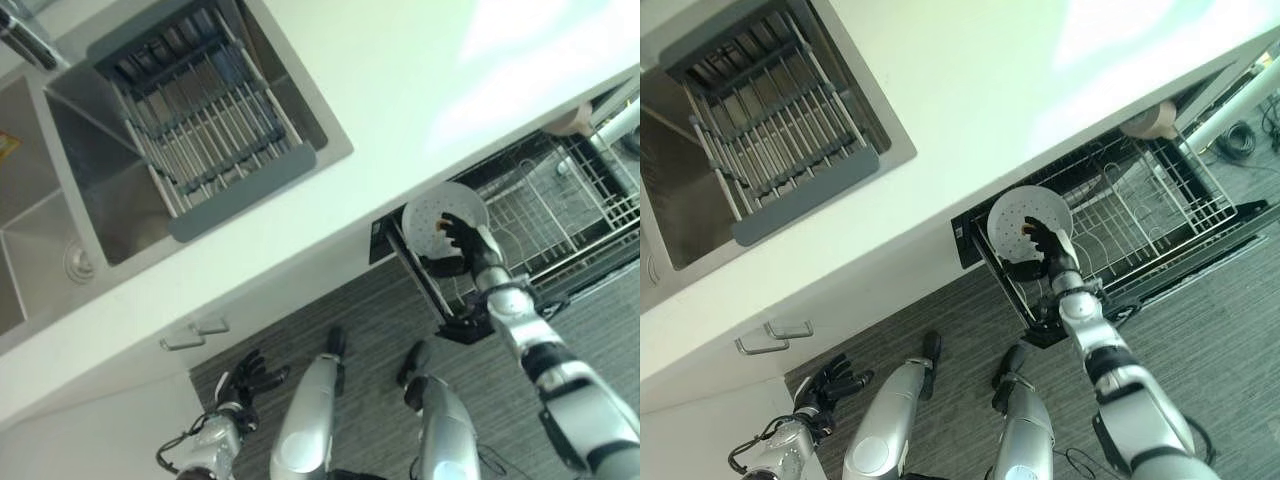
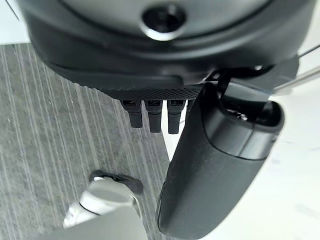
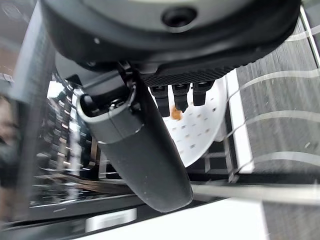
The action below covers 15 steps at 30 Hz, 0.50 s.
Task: Place the dishes in the dishwasher.
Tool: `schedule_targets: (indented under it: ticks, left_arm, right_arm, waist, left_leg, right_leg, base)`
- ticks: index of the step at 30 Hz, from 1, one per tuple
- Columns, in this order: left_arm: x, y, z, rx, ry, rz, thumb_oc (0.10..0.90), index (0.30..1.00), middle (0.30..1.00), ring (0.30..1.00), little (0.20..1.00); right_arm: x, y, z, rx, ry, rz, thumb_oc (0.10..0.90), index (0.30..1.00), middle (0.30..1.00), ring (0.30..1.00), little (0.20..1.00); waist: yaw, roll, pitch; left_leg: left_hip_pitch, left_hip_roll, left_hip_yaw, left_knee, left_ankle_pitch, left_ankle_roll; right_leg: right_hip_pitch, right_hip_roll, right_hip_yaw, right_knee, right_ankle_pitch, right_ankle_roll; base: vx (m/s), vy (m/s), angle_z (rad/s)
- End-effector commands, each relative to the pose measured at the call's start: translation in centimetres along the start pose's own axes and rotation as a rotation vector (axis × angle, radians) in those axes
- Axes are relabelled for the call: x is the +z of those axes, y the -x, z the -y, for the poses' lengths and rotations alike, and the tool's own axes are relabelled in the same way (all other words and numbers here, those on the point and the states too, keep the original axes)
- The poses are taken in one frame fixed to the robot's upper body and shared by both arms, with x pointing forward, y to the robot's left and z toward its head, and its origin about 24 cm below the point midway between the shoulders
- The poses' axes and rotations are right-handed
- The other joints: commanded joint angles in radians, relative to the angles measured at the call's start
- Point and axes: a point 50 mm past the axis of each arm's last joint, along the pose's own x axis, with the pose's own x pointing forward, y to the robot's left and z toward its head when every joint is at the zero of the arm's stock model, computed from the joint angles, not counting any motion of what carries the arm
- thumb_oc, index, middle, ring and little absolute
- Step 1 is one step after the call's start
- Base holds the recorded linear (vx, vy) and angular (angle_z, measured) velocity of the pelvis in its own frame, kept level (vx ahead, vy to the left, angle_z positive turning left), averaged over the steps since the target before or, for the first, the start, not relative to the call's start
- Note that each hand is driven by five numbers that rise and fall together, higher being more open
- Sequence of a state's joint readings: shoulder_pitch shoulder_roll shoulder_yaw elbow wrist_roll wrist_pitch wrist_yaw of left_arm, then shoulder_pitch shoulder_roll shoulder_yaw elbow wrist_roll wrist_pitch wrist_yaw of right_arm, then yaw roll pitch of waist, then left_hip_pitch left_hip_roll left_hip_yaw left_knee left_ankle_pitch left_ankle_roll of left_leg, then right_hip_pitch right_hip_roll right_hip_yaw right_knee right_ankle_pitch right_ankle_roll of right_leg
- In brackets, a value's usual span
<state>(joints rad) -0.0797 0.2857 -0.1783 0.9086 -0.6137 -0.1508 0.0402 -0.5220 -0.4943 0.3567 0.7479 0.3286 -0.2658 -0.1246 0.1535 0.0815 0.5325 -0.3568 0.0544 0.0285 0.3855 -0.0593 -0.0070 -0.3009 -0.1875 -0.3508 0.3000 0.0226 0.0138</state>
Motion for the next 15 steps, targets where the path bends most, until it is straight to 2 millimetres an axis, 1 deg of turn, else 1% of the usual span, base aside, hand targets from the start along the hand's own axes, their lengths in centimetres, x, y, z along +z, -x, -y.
schedule_targets:
  ticks: [1, 4, 6, 7, 8, 9, 11, 12, 13, 14, 15]
  left_arm:
    - [-2.8, 1.8, -2.6, 0.111, 0.001, -0.06, 0.8, 0.9, 0.9, 0.9, 0.9]
    - [-4.8, 2.8, -3.2, 0.161, 0.043, -0.112, 0.8, 0.9, 0.9, 0.9, 0.9]
    - [-6.0, 3.4, -3.6, 0.188, 0.056, -0.142, 0.8, 0.9, 0.9, 0.9, 0.9]
    - [-6.9, 3.9, -3.8, 0.204, 0.061, -0.165, 0.8, 0.9, 0.9, 0.9, 0.9]
    - [-7.1, 4.1, -3.8, 0.209, 0.064, -0.17, 0.8, 0.9, 0.9, 0.9, 0.9]
    - [-7.8, 4.4, -3.9, 0.218, 0.066, -0.183, 0.8, 0.9, 0.9, 0.9, 0.9]
    - [-8.3, 4.7, -4.1, 0.223, 0.067, -0.194, 0.8, 0.9, 0.9, 0.9, 0.9]
    - [-8.6, 4.9, -4.3, 0.227, 0.062, -0.207, 0.8, 0.9, 0.9, 0.9, 0.9]
    - [-9.0, 5.2, -4.6, 0.231, 0.06, -0.215, 0.8, 0.9, 0.9, 0.9, 0.9]
    - [-9.0, 5.2, -4.8, 0.229, 0.056, -0.217, 0.8, 0.9, 0.9, 0.9, 0.9]
    - [-9.1, 5.3, -4.9, 0.231, 0.055, -0.219, 0.8, 0.9, 0.9, 0.9, 0.9]
  right_arm:
    - [5.7, 0.5, 1.3, -0.176, -0.218, 0.343, 0.8, 0.9, 0.9, 0.9, 0.9]
    - [5.9, 3.5, 1.7, -0.221, -0.346, 0.464, 0.8, 0.9, 0.9, 0.9, 0.9]
    - [6.1, 5.4, 1.9, -0.235, -0.379, 0.543, 0.8, 0.9, 0.9, 0.9, 0.9]
    - [6.7, 6.8, 2.2, -0.281, -0.371, 0.625, 0.8, 0.9, 0.9, 0.9, 0.9]
    - [6.9, 7.1, 2.3, -0.29, -0.367, 0.636, 0.8, 0.9, 0.9, 0.9, 0.9]
    - [8.0, 8.4, 2.9, -0.368, -0.321, 0.735, 0.8, 0.9, 0.9, 0.9, 0.9]
    - [9.6, 10.0, 4.3, -0.462, -0.283, 0.84, 0.8, 0.9, 0.9, 0.9, 0.9]
    - [10.6, 11.7, 5.9, -0.614, -0.252, 0.935, 0.8, 0.9, 0.9, 0.9, 0.9]
    - [10.6, 12.9, 7.4, -0.786, -0.179, 0.966, 0.8, 0.9, 0.9, 0.9, 0.9]
    - [9.7, 13.6, 9.1, -0.991, -0.112, 0.904, 0.8, 0.9, 0.9, 0.9, 0.9]
    - [9.0, 13.9, 10.0, -1.057, -0.098, 0.856, 0.8, 0.9, 0.9, 0.9, 0.9]
  waist:
    - [-0.027, -0.007, -0.02]
    - [-0.06, -0.026, -0.067]
    - [-0.081, -0.04, -0.099]
    - [-0.099, -0.049, -0.126]
    - [-0.104, -0.051, -0.132]
    - [-0.119, -0.057, -0.151]
    - [-0.136, -0.063, -0.174]
    - [-0.152, -0.069, -0.196]
    - [-0.165, -0.074, -0.214]
    - [-0.178, -0.078, -0.227]
    - [-0.184, -0.081, -0.232]
  left_leg:
    - [0.094, 0.02, 0.044, -0.085, -0.003, 0.02]
    - [0.127, 0.036, 0.066, -0.085, -0.026, 0.014]
    - [0.144, 0.044, 0.079, -0.085, -0.037, 0.011]
    - [0.156, 0.049, 0.09, -0.085, -0.046, 0.008]
    - [0.16, 0.051, 0.093, -0.085, -0.048, 0.007]
    - [0.172, 0.057, 0.104, -0.085, -0.053, 0.005]
    - [0.186, 0.06, 0.117, -0.085, -0.063, 0.004]
    - [0.206, 0.062, 0.132, -0.085, -0.076, 0.006]
    - [0.222, 0.066, 0.147, -0.085, -0.086, 0.007]
    - [0.234, 0.07, 0.16, -0.085, -0.094, 0.007]
    - [0.24, 0.072, 0.165, -0.085, -0.098, 0.007]
  right_leg:
    - [0.116, 0.018, 0.08, 0.031, -0.114, 0.056]
    - [0.159, 0.02, 0.087, 0.0, -0.117, 0.067]
    - [0.173, 0.019, 0.094, 0.0, -0.126, 0.074]
    - [0.183, 0.019, 0.1, 0.0, -0.135, 0.077]
    - [0.186, 0.019, 0.101, 0.0, -0.137, 0.078]
    - [0.196, 0.022, 0.106, 0.0, -0.143, 0.079]
    - [0.204, 0.023, 0.113, 0.0, -0.148, 0.083]
    - [0.212, 0.024, 0.123, 0.0, -0.153, 0.085]
    - [0.219, 0.023, 0.131, 0.0, -0.158, 0.088]
    - [0.223, 0.023, 0.138, 0.0, -0.16, 0.091]
    - [0.226, 0.023, 0.139, 0.0, -0.162, 0.092]
  base:
    - [0.02, 0.016, -0.12]
    - [0.04, 0.002, -0.22]
    - [0.05, -0.016, -0.23]
    - [0.03, -0.016, -0.28]
    - [0.04, -0.012, -0.24]
    - [0.03, -0.005, -0.23]
    - [0.04, -0.003, -0.38]
    - [0.06, -0.01, -0.44]
    - [0.07, -0.033, -0.53]
    - [0.06, -0.045, -0.35]
    - [0.06, -0.056, -0.3]
